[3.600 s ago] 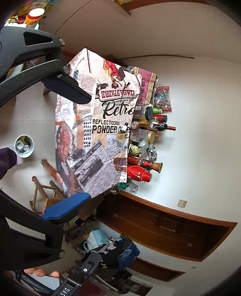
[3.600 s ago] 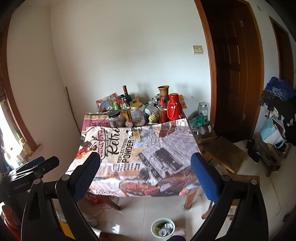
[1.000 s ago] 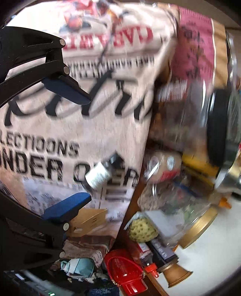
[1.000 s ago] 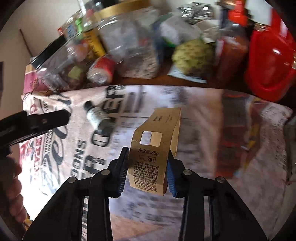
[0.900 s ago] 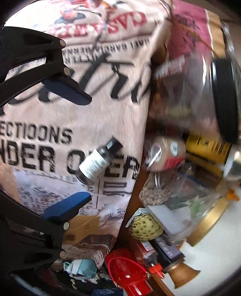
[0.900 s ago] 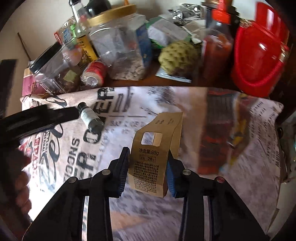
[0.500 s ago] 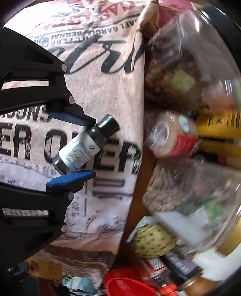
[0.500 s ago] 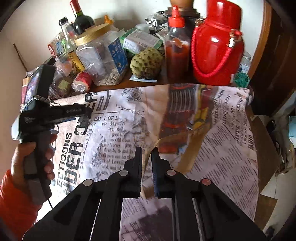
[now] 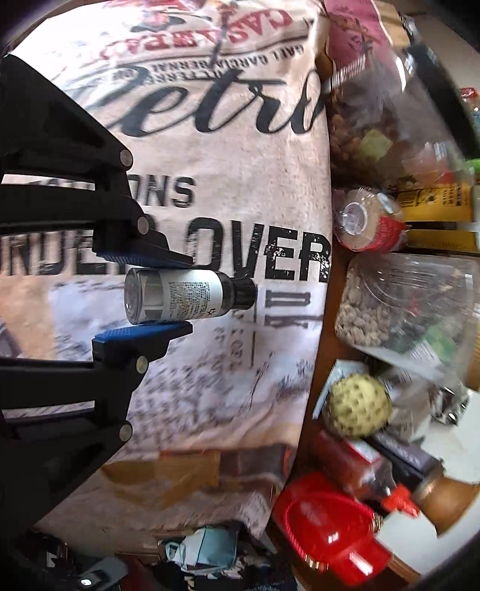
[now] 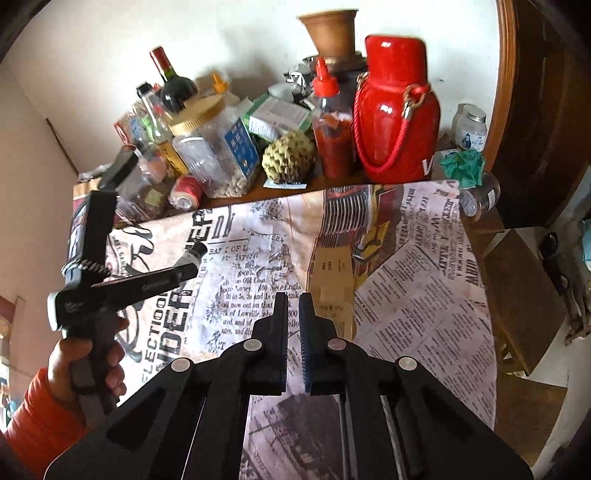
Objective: Collect trash
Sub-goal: 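Lift the cardboard box and white bottle off the table in both tools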
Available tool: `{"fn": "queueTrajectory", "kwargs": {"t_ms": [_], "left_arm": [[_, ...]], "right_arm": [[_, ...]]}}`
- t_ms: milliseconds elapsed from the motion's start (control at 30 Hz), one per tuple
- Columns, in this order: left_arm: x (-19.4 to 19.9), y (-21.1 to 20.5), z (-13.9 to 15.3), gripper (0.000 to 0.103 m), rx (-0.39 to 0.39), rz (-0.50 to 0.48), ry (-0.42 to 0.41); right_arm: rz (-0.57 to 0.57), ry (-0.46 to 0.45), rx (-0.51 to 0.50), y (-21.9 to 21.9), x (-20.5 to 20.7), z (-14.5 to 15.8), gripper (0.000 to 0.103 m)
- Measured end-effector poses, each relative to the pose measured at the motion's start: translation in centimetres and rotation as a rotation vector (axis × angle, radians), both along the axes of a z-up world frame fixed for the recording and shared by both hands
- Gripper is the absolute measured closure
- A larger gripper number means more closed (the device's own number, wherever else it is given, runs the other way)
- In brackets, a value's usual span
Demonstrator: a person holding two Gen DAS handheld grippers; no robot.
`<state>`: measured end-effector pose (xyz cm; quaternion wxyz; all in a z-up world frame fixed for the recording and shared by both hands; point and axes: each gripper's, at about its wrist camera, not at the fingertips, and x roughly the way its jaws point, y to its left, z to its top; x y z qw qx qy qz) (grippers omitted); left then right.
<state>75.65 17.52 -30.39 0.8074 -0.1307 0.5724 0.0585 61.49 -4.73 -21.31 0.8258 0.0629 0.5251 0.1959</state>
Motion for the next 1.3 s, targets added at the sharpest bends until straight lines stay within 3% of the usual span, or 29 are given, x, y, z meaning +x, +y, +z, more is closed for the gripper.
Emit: {"fn": "queueTrajectory", "kwargs": {"t_ms": [233,267,300,367,500,600,767,833,900,967,1300], "left_arm": [[-4.3,-1.5,6.3,0.076,0.041,0.007,-0.102],[-4.5,-1.2,6.8,0.076,0.048,0.008,-0.114],[-5.0,-1.5,7.5,0.076,0.058,0.010,-0.130],[-6.0,-1.6,8.5,0.076,0.076,0.013,-0.156],[-7.3,-1.8,9.9,0.076,0.122,0.007,-0.186],[-8.4,-1.7,10.6,0.076,0.151,0.003,-0.195],[-9.6,-0.8,10.7,0.076,0.166,0.013,-0.187],[-9.8,-0.3,10.7,0.076,0.168,0.022,-0.183],[-10.1,0.1,10.7,0.076,0.169,0.029,-0.182],[-10.2,0.3,10.9,0.076,0.169,0.035,-0.183],[-10.4,-2.4,13.4,0.076,0.149,0.011,-0.254]], "right_arm": [[0.030,0.012,-0.009,-1.6,-1.0,0.6,0.095],[0.033,0.040,-0.006,-1.9,-0.7,0.2,0.081],[0.040,0.069,-0.006,-2.0,-0.4,-0.2,0.050],[0.020,0.097,-0.013,-2.3,0.3,-1.2,0.024],[-0.050,0.075,-0.069,-2.2,1.9,-2.7,0.024],[-0.077,0.113,-0.098,-1.4,3.6,-4.5,0.024],[-0.035,0.167,-0.096,0.7,5.0,-6.8,0.027],[-0.006,0.154,-0.139,1.7,5.0,-7.3,0.036],[0.024,0.150,-0.167,2.4,4.9,-7.8,0.066],[0.039,0.136,-0.178,2.7,4.7,-8.0,0.066],[0.027,-0.001,-0.081,-1.6,2.0,-2.1,0.067]]}}
